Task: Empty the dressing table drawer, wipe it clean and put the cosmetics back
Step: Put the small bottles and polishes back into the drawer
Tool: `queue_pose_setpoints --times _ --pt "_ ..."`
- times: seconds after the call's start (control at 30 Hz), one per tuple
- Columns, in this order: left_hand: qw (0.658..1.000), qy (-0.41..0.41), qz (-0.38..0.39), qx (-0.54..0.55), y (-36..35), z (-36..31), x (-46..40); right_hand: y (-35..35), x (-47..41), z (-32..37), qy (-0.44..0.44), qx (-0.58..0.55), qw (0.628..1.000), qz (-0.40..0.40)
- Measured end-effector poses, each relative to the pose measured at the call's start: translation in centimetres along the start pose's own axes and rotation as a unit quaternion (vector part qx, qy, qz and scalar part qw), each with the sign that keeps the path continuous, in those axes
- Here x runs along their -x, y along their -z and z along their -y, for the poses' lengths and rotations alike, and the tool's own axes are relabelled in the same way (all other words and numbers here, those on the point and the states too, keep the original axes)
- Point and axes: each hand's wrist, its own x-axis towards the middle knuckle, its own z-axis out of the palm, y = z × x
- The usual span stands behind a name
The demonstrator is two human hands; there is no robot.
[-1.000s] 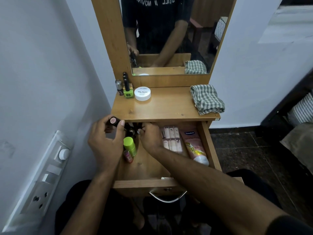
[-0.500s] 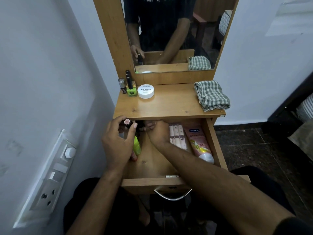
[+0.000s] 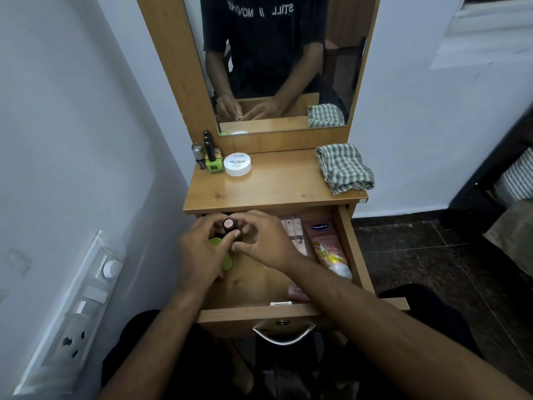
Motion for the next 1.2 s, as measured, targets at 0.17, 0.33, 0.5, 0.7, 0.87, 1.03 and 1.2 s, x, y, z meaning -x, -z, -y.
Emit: queue_pose_setpoints --times 0.17,0.33,0.5,0.7,0.87,1.03,1.2 --pt "1.000 0.022 0.006 0.000 -0.3 0.6 -0.1 -1.0 -0.4 -0.5 -0.024 0.006 0.999 -0.040" --pt "0.999 -0.008 0.012 -0.034 -0.3 0.6 0.1 -1.0 -0.7 -1.3 -0.115 0.021 0.990 -0.077" --pt "0.999 -0.010 0.014 -0.048 -0.3 0.8 0.1 -1.4 -1.5 -1.6 -0.161 0.058 0.981 -0.086" --pt "0.999 0.002 0.002 -0.052 -0.2 0.6 0.1 -2.7 -2.9 -1.8 -0.182 0.079 0.975 -0.101" --pt "0.998 -0.003 -0.001 -0.056 -0.1 0.7 0.2 -3.1 -3.3 -2.4 -0.197 0.053 0.974 -0.104" --pt "0.998 -0.010 -0.008 -0.056 -0.1 0.7 0.3 -3.3 -3.3 -3.2 -0.206 0.049 0.971 -0.112" --pt "0.998 -0.018 -0.021 -0.058 -0.2 0.9 0.4 -2.8 -3.2 -4.4 -0.186 0.063 0.975 -0.109"
